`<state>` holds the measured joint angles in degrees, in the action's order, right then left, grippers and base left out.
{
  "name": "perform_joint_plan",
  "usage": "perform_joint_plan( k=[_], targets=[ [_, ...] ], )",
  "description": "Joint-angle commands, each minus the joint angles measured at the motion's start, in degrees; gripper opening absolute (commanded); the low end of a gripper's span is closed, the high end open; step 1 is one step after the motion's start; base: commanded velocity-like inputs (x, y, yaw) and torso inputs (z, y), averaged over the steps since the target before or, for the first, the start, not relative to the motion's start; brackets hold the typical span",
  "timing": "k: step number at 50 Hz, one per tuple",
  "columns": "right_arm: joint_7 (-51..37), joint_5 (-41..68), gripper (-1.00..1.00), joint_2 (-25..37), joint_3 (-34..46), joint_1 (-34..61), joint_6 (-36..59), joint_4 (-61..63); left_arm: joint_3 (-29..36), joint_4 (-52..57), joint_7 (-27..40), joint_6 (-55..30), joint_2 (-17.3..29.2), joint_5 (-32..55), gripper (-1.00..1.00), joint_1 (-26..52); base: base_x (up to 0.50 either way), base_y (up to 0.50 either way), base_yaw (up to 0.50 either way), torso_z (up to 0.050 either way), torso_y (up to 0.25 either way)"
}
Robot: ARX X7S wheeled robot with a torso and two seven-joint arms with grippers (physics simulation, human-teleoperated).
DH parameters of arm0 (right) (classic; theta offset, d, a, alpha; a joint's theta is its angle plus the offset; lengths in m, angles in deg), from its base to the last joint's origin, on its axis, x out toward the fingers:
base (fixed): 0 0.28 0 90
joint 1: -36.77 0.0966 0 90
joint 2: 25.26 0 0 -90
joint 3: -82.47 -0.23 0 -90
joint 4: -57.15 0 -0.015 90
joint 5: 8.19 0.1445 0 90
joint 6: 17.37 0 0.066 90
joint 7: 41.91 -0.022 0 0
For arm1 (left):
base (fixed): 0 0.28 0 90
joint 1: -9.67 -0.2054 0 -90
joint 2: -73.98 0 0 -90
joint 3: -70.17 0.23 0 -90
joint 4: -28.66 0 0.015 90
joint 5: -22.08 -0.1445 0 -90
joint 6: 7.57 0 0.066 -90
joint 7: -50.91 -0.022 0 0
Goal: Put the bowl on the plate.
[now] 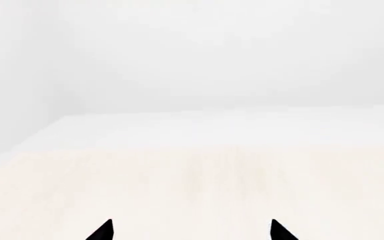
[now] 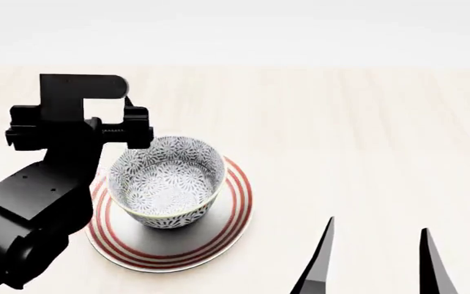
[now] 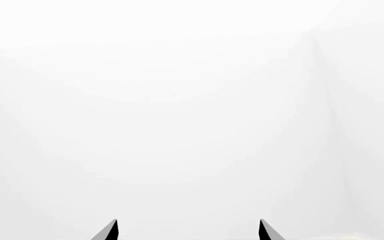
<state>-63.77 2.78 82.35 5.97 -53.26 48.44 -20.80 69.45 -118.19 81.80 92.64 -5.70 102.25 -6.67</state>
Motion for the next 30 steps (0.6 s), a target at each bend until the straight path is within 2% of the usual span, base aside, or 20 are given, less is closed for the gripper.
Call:
perform_joint_plan(
  k=[1,4,5,7,9,14,15,18,20,24,27,30],
  targets=[
    [1.1,-1.0,1.00,-0.7,-0.7,0.0,0.5,0.3,2.9,19.8,13.5,8.3,12.6,-9.2,1.00,1.3,0.00,0.00,0.00,0.000,0.000],
    [1.0,-1.0,1.00,-0.7,-0.7,0.0,0.6,0.3,4.3,25.7,17.9,9.4,17.3,-12.2,1.00,1.1,0.00,0.00,0.00,0.000,0.000],
    [0.9,-1.1,1.00,-0.7,-0.6,-0.1,0.8,0.4,5.3,29.7,21.0,10.5,20.8,-14.7,1.00,0.4,0.00,0.00,0.00,0.000,0.000],
    [0.9,-1.2,1.00,-0.7,-0.5,-0.1,0.7,0.4,5.4,31.6,22.3,11.0,22.5,-15.3,1.00,-0.1,0.00,0.00,0.00,0.000,0.000],
    [0.9,-1.5,1.00,-0.8,-0.2,-0.1,0.8,0.2,6.3,36.9,25.9,13.1,27.4,-17.6,1.00,-2.4,0.00,0.00,0.00,0.000,0.000],
    [0.8,-2.0,1.00,-0.8,0.2,-0.1,1.1,0.4,7.8,42.9,31.4,16.6,32.8,-21.9,1.00,-7.0,0.00,0.00,0.00,0.000,0.000],
    [0.7,-2.3,1.00,-0.8,0.3,-0.1,1.1,0.3,8.6,45.5,34.8,18.5,34.9,-24.8,1.00,-9.5,0.00,0.00,0.00,0.000,0.000],
    [0.6,-2.5,1.00,-0.8,0.4,-0.2,1.0,0.2,9.5,48.5,39.8,20.5,37.0,-29.6,1.00,-12.3,0.00,0.00,0.00,0.000,0.000],
    [0.6,-2.8,1.00,-0.9,0.6,-0.2,0.9,-0.1,10.3,51.6,46.7,21.7,39.2,-37.8,1.00,-14.9,0.00,0.00,0.00,0.000,0.000],
    [0.5,-3.0,1.00,-1.1,0.9,-0.1,0.7,-1.1,10.8,52.9,54.1,23.2,40.1,-47.3,1.00,-19.0,0.00,0.00,0.00,0.000,0.000],
    [0.5,-3.3,1.00,-1.2,1.1,0.0,0.6,-1.8,8.8,50.4,58.5,25.5,39.7,-51.6,1.00,-22.6,0.00,0.00,0.00,0.000,0.000],
    [0.4,-3.7,1.00,-1.2,1.2,0.0,0.2,-2.5,3.7,49.1,58.9,25.8,39.0,-57.1,1.00,-27.5,0.00,0.00,0.00,0.000,0.000]
  ],
)
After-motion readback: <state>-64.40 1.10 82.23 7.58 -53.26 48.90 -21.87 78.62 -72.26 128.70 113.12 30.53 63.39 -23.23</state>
